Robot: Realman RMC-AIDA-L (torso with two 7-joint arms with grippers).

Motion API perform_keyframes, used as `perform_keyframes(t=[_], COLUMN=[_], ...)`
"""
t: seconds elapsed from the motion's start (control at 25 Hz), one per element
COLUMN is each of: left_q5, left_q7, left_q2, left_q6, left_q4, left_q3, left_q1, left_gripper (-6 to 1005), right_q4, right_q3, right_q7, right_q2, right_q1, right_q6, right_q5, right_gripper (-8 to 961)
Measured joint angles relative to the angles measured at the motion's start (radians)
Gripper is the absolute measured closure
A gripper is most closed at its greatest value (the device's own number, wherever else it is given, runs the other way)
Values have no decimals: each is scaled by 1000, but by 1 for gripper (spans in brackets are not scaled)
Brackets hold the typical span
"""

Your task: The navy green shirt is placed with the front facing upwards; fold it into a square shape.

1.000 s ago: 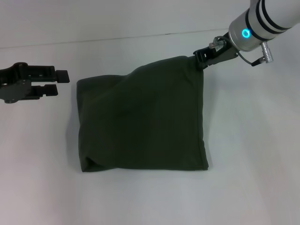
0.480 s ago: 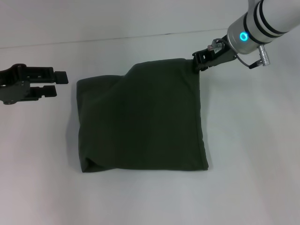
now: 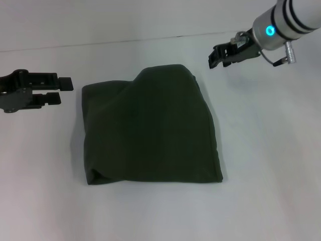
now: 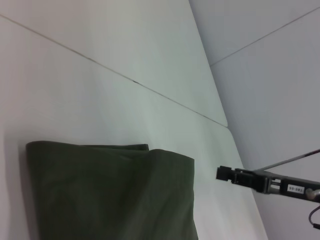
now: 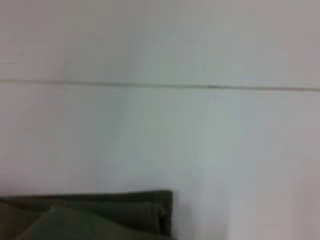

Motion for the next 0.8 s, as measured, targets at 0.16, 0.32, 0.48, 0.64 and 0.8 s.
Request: perform_keyframes(t=[0.16, 0.32, 0.48, 0.64, 0.8], left_q5=[-29, -56, -56, -57, -41], left_q7=[6, 33, 57, 98, 144], left_q2=[7, 10, 10, 15, 15], left_q6=[6, 39, 55, 68, 42], left_q4=[0, 0, 13, 48, 46], left_q3=[-3, 4, 22, 53, 79], left_q1=[2, -4, -16, -40, -53], left_gripper=[372, 372, 371, 371, 371], right_q4=[-25, -46, -44, -45, -47], right_q3=[39, 34, 25, -13, -50], right_q7=[-27, -78, -99, -99, -100], right_q2=[-2, 0, 3, 8, 10], right_q1=[9, 14, 23, 26, 30], right_q6=[-33, -50, -59, -61, -66], right_q5=[55, 156, 192, 193, 195], right_gripper=[587, 586, 586, 587, 587])
